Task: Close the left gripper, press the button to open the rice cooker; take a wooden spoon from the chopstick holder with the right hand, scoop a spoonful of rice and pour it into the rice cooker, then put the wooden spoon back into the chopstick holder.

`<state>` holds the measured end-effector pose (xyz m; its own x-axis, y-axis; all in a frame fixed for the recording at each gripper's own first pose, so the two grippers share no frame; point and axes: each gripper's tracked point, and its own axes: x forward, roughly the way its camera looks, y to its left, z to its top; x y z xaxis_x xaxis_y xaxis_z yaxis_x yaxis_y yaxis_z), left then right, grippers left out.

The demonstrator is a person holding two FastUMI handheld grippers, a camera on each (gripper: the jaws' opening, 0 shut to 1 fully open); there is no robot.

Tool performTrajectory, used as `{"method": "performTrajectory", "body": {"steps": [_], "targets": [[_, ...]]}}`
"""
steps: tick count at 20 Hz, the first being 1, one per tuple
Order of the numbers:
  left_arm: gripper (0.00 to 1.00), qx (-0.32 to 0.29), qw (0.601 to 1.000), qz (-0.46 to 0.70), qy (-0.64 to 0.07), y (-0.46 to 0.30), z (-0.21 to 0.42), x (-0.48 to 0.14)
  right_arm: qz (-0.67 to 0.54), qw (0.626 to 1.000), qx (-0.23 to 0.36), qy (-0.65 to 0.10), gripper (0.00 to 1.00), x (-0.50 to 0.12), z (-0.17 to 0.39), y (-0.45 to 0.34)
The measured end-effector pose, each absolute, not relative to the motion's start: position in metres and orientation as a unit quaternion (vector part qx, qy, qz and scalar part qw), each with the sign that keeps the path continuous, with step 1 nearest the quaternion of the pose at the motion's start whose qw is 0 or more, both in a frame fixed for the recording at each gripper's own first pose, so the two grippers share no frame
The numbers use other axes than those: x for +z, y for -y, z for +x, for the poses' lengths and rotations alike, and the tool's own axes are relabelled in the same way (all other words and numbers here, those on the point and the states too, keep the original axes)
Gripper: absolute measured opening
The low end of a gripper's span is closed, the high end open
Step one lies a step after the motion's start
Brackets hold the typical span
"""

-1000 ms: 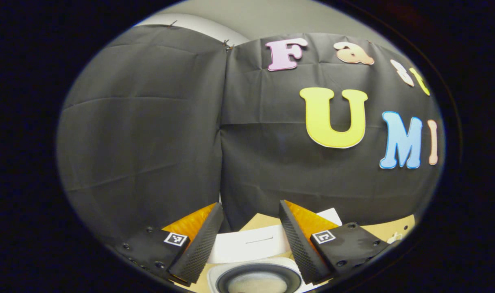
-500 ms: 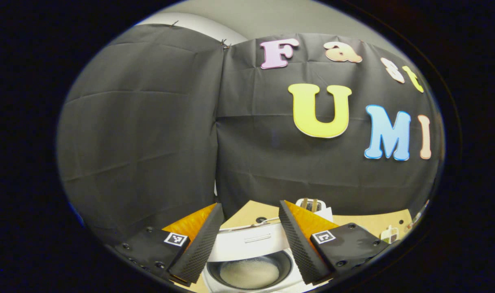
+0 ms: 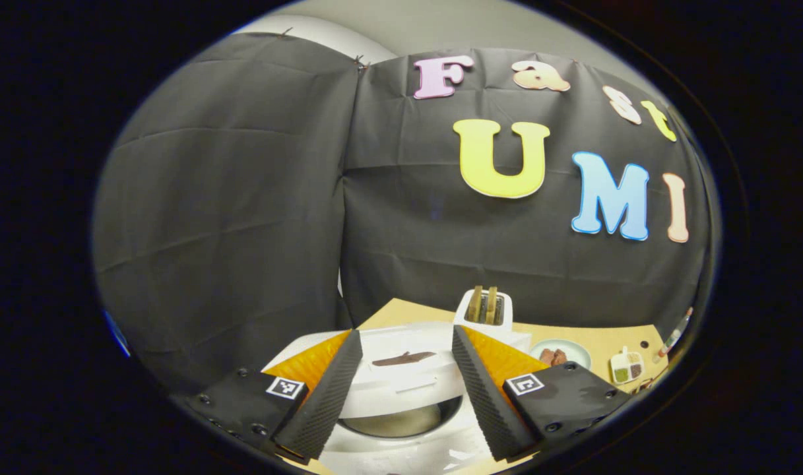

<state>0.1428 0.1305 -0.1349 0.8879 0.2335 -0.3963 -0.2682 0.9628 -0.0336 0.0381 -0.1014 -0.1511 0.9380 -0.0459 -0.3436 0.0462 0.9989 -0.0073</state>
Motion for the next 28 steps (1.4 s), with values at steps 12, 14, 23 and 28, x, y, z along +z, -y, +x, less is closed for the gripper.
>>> {"method": "performTrajectory", "body": {"steps": [12, 14, 23, 28], "targets": [[0.96, 0.101, 0.959, -0.037, -0.263, -0.109, 0.105, -0.211, -0.006, 0.983, -0.014, -0.183, 0.99, -0.156, 0.034, 0.092], [0.92, 0.094, 0.956, -0.023, -0.279, -0.108, 0.1, -0.226, -0.008, 0.983, -0.013, -0.182, 0.99, -0.156, 0.034, 0.09], [0.97, 0.073, 0.965, -0.011, -0.252, -0.103, 0.096, -0.236, -0.008, 0.984, 0.003, -0.179, 0.99, -0.15, 0.036, 0.068], [0.96, 0.071, 0.967, -0.018, -0.244, -0.108, 0.1, -0.222, 0.001, 0.989, 0.042, -0.141, 1.0, -0.112, 0.045, 0.03]]}}
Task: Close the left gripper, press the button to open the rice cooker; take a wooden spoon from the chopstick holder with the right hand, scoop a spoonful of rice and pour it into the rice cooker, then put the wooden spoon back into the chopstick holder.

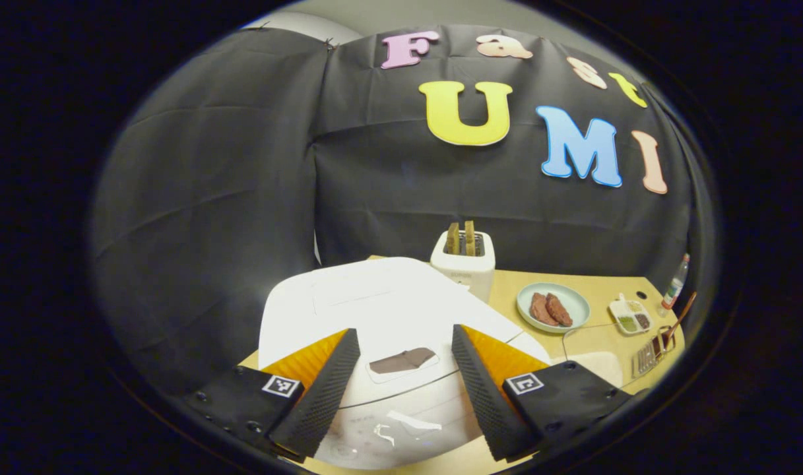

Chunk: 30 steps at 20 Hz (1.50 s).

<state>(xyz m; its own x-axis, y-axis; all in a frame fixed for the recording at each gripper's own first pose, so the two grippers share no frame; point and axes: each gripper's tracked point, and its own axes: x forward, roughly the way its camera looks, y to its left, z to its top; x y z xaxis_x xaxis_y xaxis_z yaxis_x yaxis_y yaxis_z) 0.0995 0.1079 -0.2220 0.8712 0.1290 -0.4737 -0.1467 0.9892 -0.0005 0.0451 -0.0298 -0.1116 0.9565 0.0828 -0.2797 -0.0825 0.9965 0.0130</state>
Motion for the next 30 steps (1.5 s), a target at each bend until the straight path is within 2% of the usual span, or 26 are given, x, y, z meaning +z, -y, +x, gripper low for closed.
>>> {"method": "performTrajectory", "body": {"steps": [1, 3, 4, 5, 7, 10, 12, 14, 15, 16, 17, 18, 19, 21, 22, 24, 25, 27, 28, 29, 30], "targets": [[0.99, 0.07, 0.972, -0.012, -0.226, -0.107, 0.102, -0.207, 0.003, 0.989, 0.049, -0.136, 1.0, -0.105, 0.046, 0.022], [0.97, 0.06, 0.981, 0.009, -0.183, -0.096, 0.105, -0.168, 0.003, 0.99, 0.061, -0.126, 0.99, -0.093, 0.045, 0.011], [0.97, 0.054, 0.985, 0.02, -0.16, -0.09, 0.103, -0.146, 0.0, 0.99, 0.064, -0.123, 0.96, -0.088, 0.044, 0.007], [0.97, 0.046, 0.989, 0.025, -0.137, -0.082, 0.102, -0.125, -0.001, 0.991, 0.065, -0.12, 0.99, -0.083, 0.043, 0.003], [0.95, 0.029, 0.995, 0.013, -0.095, -0.061, 0.092, -0.086, 0.003, 0.991, 0.067, -0.112, 0.99, -0.07, 0.041, -0.006], [0.98, 0.012, 0.999, -0.002, -0.047, -0.035, 0.077, -0.043, 0.0, 0.994, 0.08, -0.08, 0.99, -0.048, 0.034, -0.026], [0.95, 0.002, 1.0, -0.009, -0.024, -0.018, 0.066, -0.022, -0.017, 0.996, 0.077, -0.046, 0.99, -0.035, 0.03, -0.031], [0.98, -0.005, 1.0, -0.008, -0.001, -0.005, 0.053, -0.004, -0.027, 0.996, 0.075, -0.026, 0.96, -0.031, 0.023, -0.038], [0.95, -0.008, 1.0, -0.009, 0.014, 0.001, 0.046, 0.003, -0.023, 0.996, 0.079, -0.02, 0.98, -0.03, 0.02, -0.045], [1.0, -0.013, 0.999, -0.01, 0.027, 0.009, 0.039, 0.008, -0.016, 0.996, 0.085, -0.017, 0.98, -0.03, 0.017, -0.05], [0.98, -0.022, 0.999, -0.008, 0.038, 0.019, 0.032, 0.012, -0.01, 0.996, 0.088, -0.012, 0.98, -0.029, 0.016, -0.054], [0.99, -0.031, 0.999, -0.002, 0.044, 0.028, 0.028, 0.013, -0.005, 0.996, 0.087, -0.011, 0.98, -0.03, 0.017, -0.053], [0.95, -0.041, 0.998, 0.004, 0.046, 0.038, 0.025, 0.013, -0.001, 0.996, 0.086, -0.011, 0.98, -0.031, 0.017, -0.053], [0.95, -0.057, 0.997, 0.012, 0.048, 0.049, 0.022, 0.011, 0.006, 0.996, 0.083, -0.015, 0.99, -0.032, 0.019, -0.054], [0.99, -0.062, 0.997, 0.013, 0.047, 0.052, 0.021, 0.011, 0.011, 0.996, 0.082, -0.015, 0.98, -0.031, 0.02, -0.054], [1.0, -0.062, 0.997, 0.012, 0.047, 0.052, 0.023, 0.012, 0.016, 0.996, 0.082, -0.014, 0.98, -0.03, 0.021, -0.054], [0.9, -0.062, 0.997, 0.012, 0.048, 0.051, 0.024, 0.014, 0.015, 0.996, 0.081, -0.015, 0.98, -0.031, 0.021, -0.052], [0.9, -0.058, 0.997, 0.012, 0.051, 0.049, 0.026, 0.015, 0.01, 0.997, 0.079, -0.017, 0.99, -0.033, 0.023, -0.051], [0.98, -0.058, 0.997, 0.011, 0.052, 0.049, 0.027, 0.017, 0.011, 0.997, 0.078, -0.019, 0.98, -0.034, 0.023, -0.051], [0.9, -0.06, 0.997, 0.011, 0.052, 0.05, 0.027, 0.017, 0.013, 0.997, 0.078, -0.02, 0.99, -0.034, 0.023, -0.051], [0.97, -0.06, 0.997, 0.011, 0.053, 0.05, 0.028, 0.016, 0.014, 0.997, 0.078, -0.02, 0.98, -0.032, 0.024, -0.052]]}}
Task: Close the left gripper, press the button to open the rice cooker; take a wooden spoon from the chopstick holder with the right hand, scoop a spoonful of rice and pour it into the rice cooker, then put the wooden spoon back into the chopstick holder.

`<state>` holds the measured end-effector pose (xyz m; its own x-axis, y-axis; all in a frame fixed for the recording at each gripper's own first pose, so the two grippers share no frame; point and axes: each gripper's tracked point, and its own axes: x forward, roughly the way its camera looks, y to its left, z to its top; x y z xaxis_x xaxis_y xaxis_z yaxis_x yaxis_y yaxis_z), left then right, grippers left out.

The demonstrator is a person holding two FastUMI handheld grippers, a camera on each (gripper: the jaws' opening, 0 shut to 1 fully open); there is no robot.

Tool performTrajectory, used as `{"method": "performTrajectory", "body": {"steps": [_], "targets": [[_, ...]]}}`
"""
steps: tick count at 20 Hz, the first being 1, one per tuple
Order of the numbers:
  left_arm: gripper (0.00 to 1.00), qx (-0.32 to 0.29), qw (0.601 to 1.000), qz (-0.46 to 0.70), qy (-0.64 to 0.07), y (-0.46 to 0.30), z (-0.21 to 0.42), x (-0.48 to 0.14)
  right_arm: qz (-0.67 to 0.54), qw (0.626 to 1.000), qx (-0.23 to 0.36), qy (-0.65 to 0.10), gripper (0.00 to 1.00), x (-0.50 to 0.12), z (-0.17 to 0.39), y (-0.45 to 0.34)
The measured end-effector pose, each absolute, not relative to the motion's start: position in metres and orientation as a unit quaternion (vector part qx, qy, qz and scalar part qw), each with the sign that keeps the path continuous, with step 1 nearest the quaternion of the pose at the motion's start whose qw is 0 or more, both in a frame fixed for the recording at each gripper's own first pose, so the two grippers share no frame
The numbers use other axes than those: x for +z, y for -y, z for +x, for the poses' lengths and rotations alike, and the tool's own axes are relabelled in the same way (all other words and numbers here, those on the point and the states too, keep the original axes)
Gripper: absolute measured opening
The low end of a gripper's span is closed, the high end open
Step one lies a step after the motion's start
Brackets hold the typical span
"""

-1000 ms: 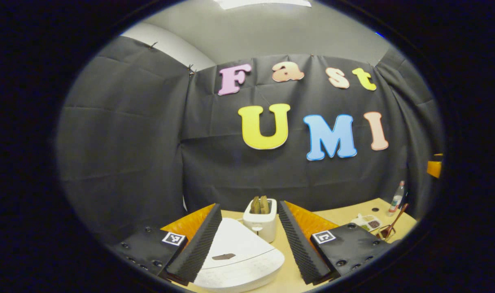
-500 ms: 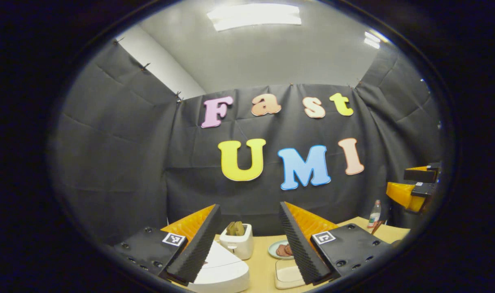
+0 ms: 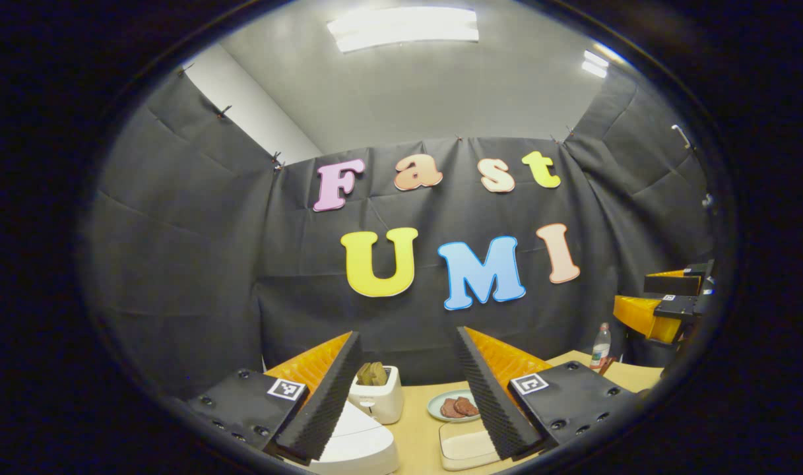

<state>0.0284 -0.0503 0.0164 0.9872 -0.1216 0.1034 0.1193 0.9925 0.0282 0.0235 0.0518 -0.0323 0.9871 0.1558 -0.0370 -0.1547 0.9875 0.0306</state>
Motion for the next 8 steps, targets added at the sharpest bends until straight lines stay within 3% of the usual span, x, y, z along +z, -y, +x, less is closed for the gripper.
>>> {"method": "performTrajectory", "body": {"steps": [2, 3, 8], "targets": [[1.0, -0.063, 0.997, 0.01, 0.049, 0.053, 0.0302, 0.0142, 0.01, 0.997, 0.077, -0.02, 0.99, -0.0326, 0.0238, -0.0514], [0.9, -0.065, 0.997, 0.009, 0.047, 0.0537, 0.0298, 0.0135, 0.008, 0.997, 0.078, -0.02, 0.98, -0.033, 0.0235, -0.0519], [0.9, -0.063, 0.997, 0.006, 0.04, 0.0493, 0.0285, 0.0097, 0.002, 0.996, 0.083, -0.021, 0.99, -0.0332, 0.0218, -0.0582]]}}
